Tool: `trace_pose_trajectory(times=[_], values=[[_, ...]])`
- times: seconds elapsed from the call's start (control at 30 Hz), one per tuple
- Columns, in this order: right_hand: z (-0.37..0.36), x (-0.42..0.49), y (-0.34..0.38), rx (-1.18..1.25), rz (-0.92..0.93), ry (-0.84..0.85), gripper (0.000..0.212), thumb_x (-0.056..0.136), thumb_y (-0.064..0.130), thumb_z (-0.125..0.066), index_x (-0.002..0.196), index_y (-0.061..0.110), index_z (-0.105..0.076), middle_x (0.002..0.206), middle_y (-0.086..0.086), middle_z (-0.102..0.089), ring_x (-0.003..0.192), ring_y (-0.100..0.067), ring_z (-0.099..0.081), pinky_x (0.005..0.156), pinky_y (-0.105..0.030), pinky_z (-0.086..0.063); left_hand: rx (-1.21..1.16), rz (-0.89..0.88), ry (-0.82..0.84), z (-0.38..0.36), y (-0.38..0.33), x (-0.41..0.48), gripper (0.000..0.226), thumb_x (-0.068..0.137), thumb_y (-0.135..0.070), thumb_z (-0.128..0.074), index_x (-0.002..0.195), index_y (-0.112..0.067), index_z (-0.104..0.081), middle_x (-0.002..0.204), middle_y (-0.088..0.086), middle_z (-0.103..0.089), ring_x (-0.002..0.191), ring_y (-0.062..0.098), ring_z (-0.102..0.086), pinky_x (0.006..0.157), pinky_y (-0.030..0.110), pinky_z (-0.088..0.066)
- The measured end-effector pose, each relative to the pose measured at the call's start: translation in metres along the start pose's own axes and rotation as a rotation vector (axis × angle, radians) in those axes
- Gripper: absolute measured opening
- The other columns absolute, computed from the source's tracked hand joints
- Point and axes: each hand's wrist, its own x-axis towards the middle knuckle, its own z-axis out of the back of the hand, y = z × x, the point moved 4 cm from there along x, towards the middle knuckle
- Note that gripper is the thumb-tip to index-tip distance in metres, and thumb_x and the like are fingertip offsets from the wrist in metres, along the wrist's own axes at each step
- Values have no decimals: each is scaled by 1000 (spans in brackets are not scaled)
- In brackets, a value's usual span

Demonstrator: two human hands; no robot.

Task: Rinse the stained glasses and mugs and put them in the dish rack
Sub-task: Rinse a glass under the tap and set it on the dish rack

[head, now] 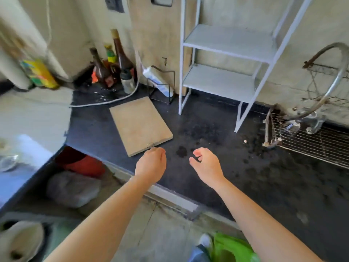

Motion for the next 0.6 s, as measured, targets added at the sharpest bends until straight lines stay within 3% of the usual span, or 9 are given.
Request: trace_pose_trajectory(times=[0.13, 0.27, 0.43, 0.6], values=[[-80, -24, 87, -24, 100, 147, 35, 95, 28, -55, 127, 13, -53, 128, 0, -55, 114, -17, -54, 89, -28, -44, 53, 91, -69, 53, 98, -46, 29, 101, -23, -33, 88, -10, -56, 96, 8, -59, 92, 32, -57, 70, 37, -45], [-156, -39, 166, -116, 240, 271, 33, 95, 28, -55, 123, 11, -54, 126, -2, -54, 113, -21, -53, 89, -32, -45, 73, 222, -157, 99, 181, -89, 25, 96, -16, -37, 96, -11, -61, 99, 7, -60, 94, 32, -58, 77, 44, -51], [-242, -57, 257, -204, 428, 394, 37, 93, 29, -55, 125, 11, -53, 127, -3, -53, 117, -21, -52, 92, -31, -42, 13, 396, -323, 152, 269, -140, 33, 99, -21, -35, 105, -12, -66, 105, 5, -63, 96, 29, -61, 79, 39, -51], [-317, -67, 329, -227, 523, 485, 34, 88, 30, -57, 118, 14, -57, 121, -2, -57, 109, -20, -56, 89, -31, -45, 4, 595, -398, 181, 353, -180, 24, 95, -18, -37, 95, -9, -59, 103, 9, -60, 99, 34, -56, 79, 42, -48]])
